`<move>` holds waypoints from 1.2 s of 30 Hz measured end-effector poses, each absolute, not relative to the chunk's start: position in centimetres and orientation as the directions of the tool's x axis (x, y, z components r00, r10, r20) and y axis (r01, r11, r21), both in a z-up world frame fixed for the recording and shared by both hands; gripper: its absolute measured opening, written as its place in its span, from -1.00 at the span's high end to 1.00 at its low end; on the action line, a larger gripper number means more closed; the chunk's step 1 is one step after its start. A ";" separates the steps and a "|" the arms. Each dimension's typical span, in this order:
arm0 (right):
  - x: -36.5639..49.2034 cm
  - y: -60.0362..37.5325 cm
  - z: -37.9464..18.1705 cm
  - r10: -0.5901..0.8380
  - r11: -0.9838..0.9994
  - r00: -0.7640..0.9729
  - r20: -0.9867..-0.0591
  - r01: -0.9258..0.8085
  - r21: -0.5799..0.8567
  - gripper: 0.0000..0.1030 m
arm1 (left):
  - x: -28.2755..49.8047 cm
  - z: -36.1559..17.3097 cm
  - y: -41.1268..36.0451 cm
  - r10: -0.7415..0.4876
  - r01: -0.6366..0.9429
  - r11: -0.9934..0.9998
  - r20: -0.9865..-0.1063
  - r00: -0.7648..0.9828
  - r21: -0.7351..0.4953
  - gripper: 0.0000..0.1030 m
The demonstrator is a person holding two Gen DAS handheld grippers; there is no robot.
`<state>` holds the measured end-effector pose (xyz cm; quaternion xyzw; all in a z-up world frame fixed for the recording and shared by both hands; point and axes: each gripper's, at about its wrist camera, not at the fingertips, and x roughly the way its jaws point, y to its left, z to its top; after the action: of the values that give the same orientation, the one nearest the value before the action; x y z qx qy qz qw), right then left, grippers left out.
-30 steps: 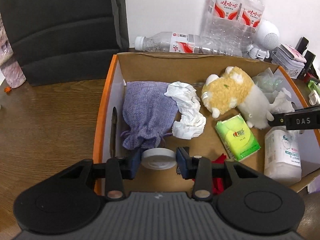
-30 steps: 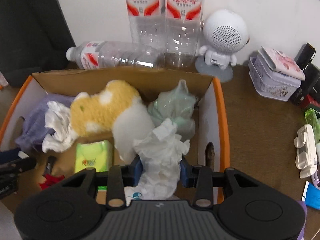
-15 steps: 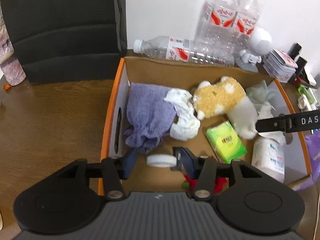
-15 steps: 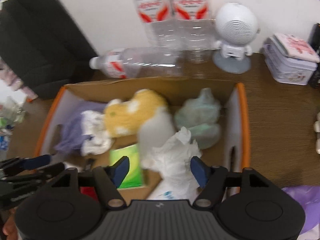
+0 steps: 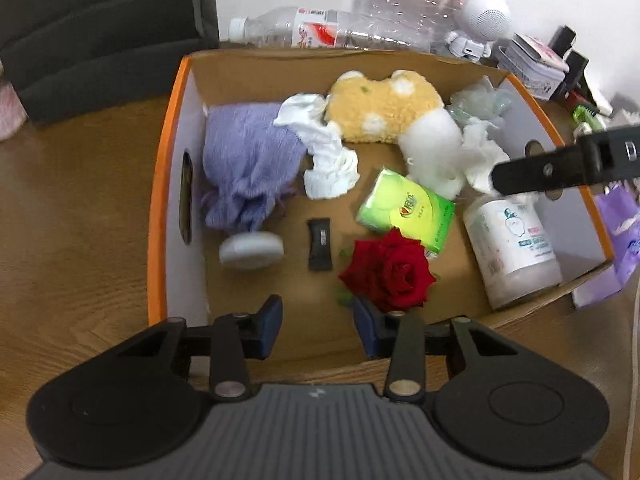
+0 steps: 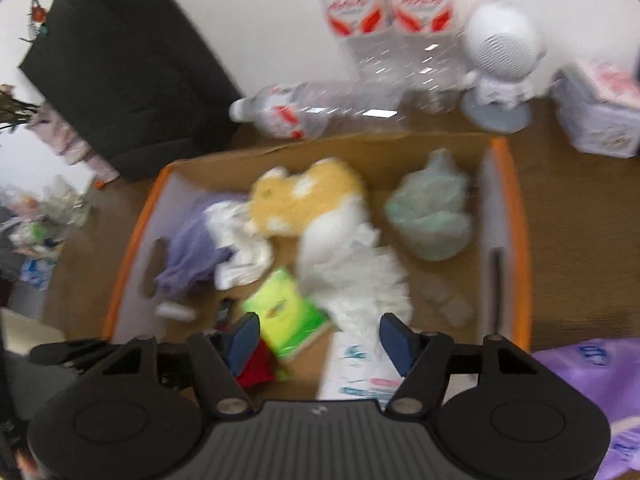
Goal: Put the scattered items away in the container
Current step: 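Open both tools to drop the cap and tissue into the box, then withdraw both tools up and away from the box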
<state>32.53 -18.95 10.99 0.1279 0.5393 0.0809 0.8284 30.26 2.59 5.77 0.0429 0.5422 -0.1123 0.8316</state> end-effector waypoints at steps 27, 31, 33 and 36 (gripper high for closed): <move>25.5 -19.0 15.7 0.132 0.980 0.403 -0.906 0.084 0.180 -0.50 | 24.9 15.2 3.3 -0.076 0.095 0.995 -0.812 0.579 -0.025 -1.00; 23.2 -18.2 18.0 0.119 0.984 0.452 -0.884 0.064 0.165 -0.56 | 22.8 17.1 2.8 -0.083 0.105 0.994 -0.801 0.592 -0.025 -1.00; 22.1 -17.7 18.9 0.110 0.987 0.480 -0.870 0.051 0.154 -0.56 | 21.8 17.9 2.6 -0.088 0.109 0.994 -0.789 0.608 -0.027 -1.00; 20.1 -16.9 20.3 0.101 0.990 0.547 -0.831 0.031 0.140 -0.59 | 20.0 19.0 2.2 -0.097 0.113 0.993 -0.758 0.645 -0.031 -1.00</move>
<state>20.11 -16.87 20.27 0.0692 0.4754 0.0198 0.8768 19.95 2.25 19.02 0.0098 0.4175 -0.0580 0.9068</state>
